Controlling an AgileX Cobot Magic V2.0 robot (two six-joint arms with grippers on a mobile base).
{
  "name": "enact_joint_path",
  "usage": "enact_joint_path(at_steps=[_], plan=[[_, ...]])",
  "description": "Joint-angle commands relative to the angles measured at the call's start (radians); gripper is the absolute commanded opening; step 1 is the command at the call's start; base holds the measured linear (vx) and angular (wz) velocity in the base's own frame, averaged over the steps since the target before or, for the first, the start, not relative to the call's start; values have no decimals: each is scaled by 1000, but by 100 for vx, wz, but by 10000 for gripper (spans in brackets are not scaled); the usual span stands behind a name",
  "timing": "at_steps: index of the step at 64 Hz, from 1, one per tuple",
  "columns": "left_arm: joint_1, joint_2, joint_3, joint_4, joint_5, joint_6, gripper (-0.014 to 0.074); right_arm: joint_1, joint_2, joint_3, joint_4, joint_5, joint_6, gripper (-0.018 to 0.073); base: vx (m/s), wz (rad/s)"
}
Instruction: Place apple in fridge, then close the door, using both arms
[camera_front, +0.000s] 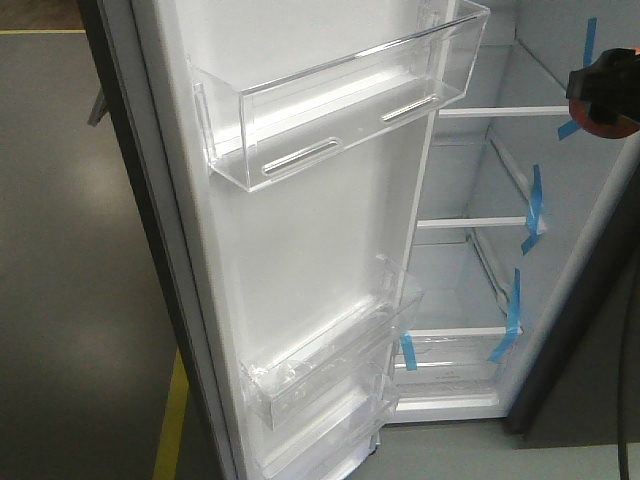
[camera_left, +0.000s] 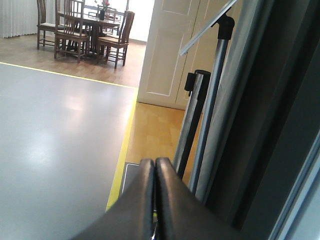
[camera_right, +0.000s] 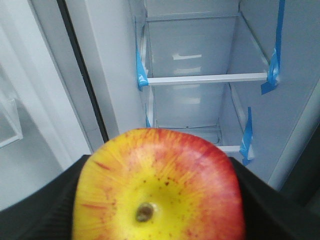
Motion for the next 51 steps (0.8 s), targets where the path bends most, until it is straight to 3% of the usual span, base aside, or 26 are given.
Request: enact_joint_path(at_steps=[1, 7, 18, 27, 36, 51], plan=[[-6, -14, 29, -2, -80, -9, -6, -4, -30, -32, 4, -83, -7, 8, 0, 0], [-6, -14, 29, -2, -80, -9, -6, -4, -36, -32, 14, -75, -6, 8, 0, 0], [-6, -14, 29, -2, -80, -9, -6, -2, -116, -97, 128, -167, -17, 8, 0, 0], [-6, -14, 29, -2, -80, -9, -6, -1, -133, -253, 256, -152, -109, 8, 0, 0], [-6, -14, 29, -2, -80, -9, -6, -1, -70, -423, 482, -65, -300, 8, 0, 0], [-6, -14, 29, -2, -80, -9, -6, -1, 134, -603, 1053, 190, -778, 8, 0, 0]])
